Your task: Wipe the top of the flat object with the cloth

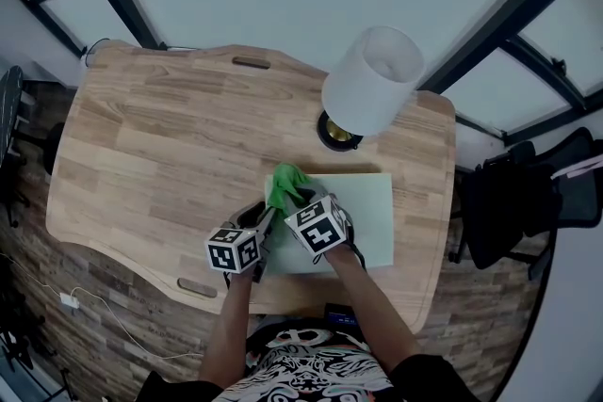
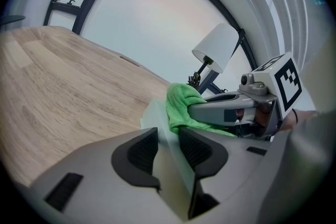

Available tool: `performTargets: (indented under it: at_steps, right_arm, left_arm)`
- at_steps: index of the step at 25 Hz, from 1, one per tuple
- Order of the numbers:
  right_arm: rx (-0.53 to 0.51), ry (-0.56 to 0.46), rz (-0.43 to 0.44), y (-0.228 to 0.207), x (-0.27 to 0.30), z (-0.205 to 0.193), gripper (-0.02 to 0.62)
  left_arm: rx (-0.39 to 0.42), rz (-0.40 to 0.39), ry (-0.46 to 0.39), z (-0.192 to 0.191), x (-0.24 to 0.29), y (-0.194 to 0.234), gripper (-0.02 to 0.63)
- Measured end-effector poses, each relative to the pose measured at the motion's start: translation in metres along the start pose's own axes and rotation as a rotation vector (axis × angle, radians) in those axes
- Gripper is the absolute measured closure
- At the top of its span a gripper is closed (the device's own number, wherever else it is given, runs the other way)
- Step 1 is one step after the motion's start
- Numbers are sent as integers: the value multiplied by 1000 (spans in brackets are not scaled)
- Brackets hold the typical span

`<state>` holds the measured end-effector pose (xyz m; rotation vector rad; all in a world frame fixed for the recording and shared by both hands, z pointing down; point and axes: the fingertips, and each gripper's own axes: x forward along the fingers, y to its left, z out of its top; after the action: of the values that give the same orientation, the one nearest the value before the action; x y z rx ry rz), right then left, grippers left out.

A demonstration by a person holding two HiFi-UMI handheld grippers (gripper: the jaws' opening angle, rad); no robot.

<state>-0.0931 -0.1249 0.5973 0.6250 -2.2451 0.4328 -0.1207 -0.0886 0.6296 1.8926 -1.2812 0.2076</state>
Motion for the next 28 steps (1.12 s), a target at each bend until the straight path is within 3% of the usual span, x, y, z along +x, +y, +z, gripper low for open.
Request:
performTargets:
  at_steps: [28]
  right_arm:
    - [54,26,-9,8,-24,-34,558]
  left_arm:
    - [-10,-25,-11,0,2,2,476]
